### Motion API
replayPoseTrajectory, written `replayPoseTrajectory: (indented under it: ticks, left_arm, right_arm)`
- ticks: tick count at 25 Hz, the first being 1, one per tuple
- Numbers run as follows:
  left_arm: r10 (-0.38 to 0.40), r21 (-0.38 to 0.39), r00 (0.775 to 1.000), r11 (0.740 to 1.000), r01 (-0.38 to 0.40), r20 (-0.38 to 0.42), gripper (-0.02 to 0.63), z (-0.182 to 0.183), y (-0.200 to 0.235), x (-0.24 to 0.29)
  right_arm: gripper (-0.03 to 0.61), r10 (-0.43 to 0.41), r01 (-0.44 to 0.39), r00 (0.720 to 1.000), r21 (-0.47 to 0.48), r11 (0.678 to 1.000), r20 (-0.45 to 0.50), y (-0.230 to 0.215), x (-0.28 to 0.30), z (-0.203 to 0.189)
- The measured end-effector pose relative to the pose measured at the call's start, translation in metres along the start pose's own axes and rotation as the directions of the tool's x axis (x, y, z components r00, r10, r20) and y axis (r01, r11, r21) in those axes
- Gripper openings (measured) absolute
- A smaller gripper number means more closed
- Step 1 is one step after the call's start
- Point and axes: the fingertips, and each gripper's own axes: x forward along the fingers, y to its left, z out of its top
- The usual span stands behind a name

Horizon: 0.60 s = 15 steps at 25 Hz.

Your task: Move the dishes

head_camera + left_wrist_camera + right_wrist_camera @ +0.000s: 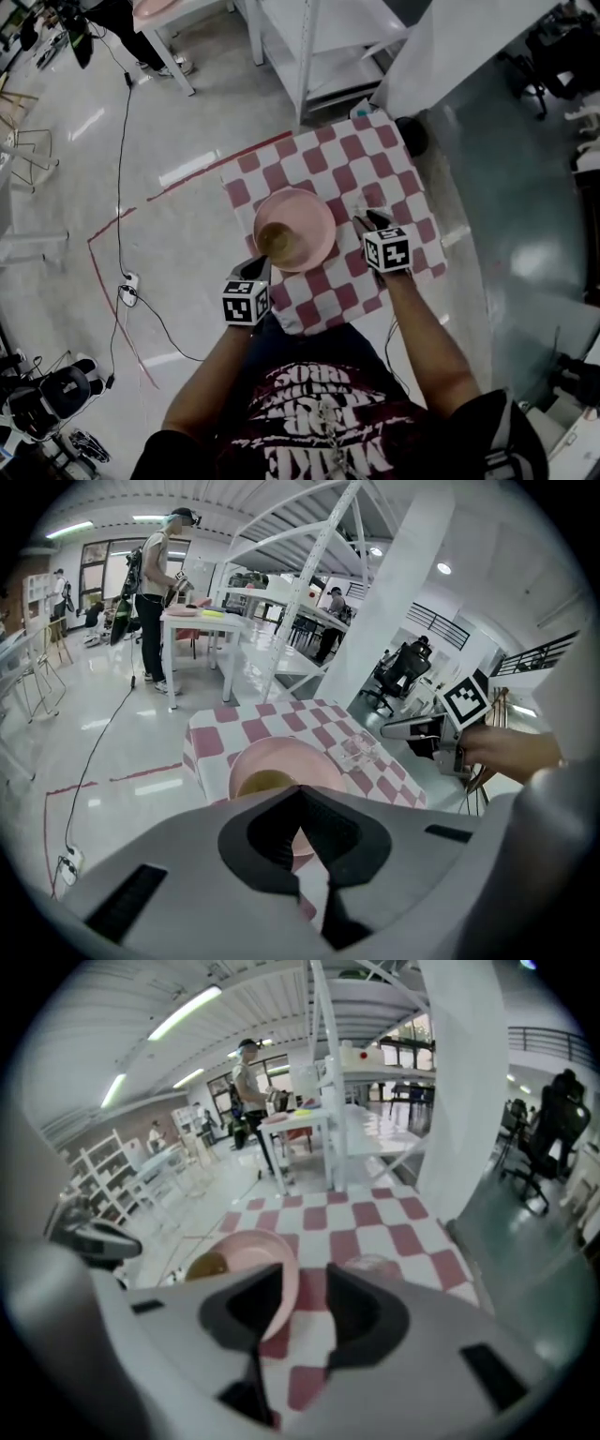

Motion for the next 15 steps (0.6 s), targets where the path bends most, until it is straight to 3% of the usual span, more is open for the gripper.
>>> replayPoseTrajectory:
  ticks: [4,7,15]
  left_arm:
    - [-0.006,-0.001,1.000,1.000,0.006,-0.016,0.028,-0.003,0.021,-0.001]
    - [-0.014,-0.001,1.000,1.000,0.014,-0.022,0.029,-0.007,0.037,-0.005]
    - [-0.026,0.006,0.998,1.000,0.026,-0.049,0.029,-0.020,0.078,-0.017]
  right_arm:
    - [0.167,0.112,-0.111,0.991,0.020,0.994,-0.071,0.075,0.028,-0.027]
    - [0.167,0.180,-0.166,0.975,0.109,0.980,-0.129,0.116,0.059,-0.051]
    - [0.167,0.208,-0.147,0.949,0.247,0.958,-0.238,0.155,0.120,-0.091]
